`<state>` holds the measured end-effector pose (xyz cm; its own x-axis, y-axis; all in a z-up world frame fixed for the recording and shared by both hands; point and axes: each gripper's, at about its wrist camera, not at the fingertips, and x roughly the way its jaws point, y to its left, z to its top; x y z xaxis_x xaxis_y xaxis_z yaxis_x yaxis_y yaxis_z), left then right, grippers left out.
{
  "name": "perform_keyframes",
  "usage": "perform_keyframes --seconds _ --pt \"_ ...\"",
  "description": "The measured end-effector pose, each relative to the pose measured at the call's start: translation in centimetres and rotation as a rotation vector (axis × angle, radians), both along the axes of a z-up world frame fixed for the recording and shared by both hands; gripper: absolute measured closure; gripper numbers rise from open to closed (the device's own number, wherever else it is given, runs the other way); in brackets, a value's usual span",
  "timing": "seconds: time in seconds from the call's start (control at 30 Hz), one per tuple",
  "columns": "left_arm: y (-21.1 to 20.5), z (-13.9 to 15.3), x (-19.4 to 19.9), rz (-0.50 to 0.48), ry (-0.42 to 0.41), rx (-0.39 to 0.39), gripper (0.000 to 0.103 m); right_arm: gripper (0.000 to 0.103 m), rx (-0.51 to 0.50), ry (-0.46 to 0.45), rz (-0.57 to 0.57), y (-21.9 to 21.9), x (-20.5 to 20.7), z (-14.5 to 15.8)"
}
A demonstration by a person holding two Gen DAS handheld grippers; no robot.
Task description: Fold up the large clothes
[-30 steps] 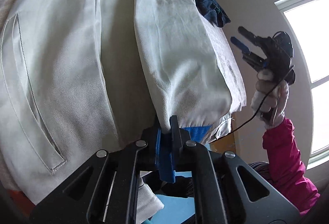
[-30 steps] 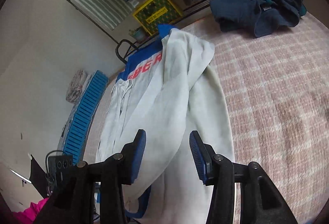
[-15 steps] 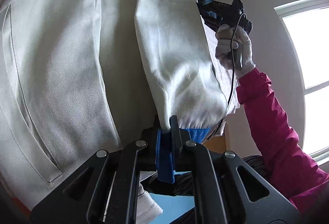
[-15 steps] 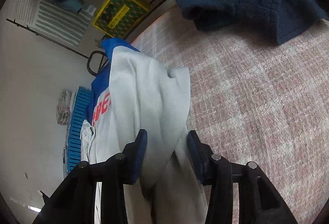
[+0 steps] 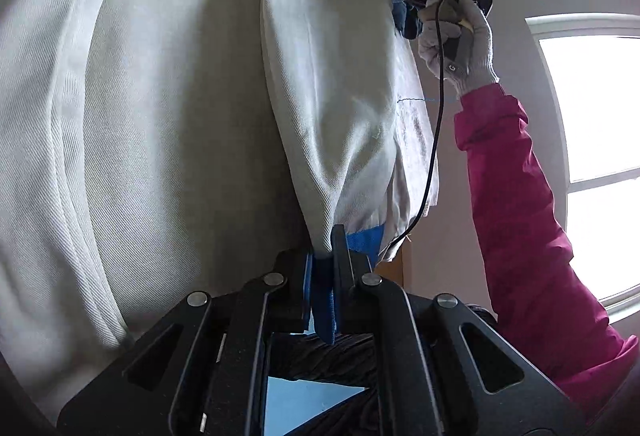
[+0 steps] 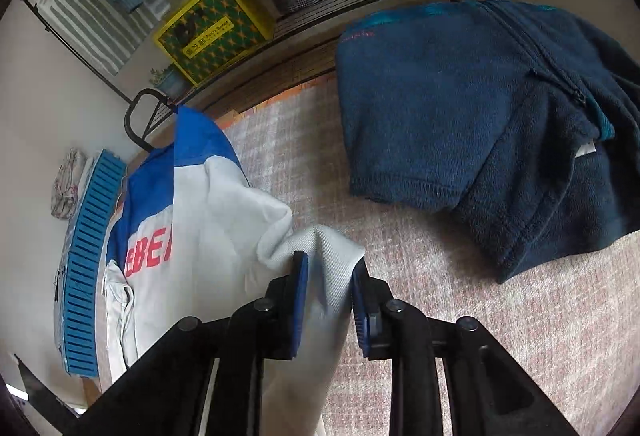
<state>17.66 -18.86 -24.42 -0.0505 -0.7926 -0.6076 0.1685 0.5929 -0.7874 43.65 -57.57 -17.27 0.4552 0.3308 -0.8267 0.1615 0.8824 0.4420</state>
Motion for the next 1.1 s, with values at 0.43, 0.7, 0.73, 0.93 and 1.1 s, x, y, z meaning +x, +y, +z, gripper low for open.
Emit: perform_keyframes --seconds 0.43,0.7,0.73,0.93,1.1 --pt "0.0 0.8 2.2 -0.006 -0.08 0.067 0.065 0.063 0.204 -0.019 0.124 2.9 -22.2 3.9" --pt "0.7 -0.1 1.6 0.018 -0.112 0.125 0.087 0.052 0.17 -0.015 0.216 9.1 -31.2 0.9" --pt "0.8 -0.1 1.6 0.019 -0.112 0.126 0.087 0.051 0.155 -0.024 0.234 9.8 -31.6 0.5" --pt "1.8 1.0 1.8 0.05 -0.119 0.128 0.079 0.043 0.147 -0.088 0.238 12.2 -32.6 -1.9" --pt "1.5 1.1 1.6 0.031 -0.139 0.113 0.092 0.076 0.169 -0.085 0.282 14.0 -32.5 -1.2"
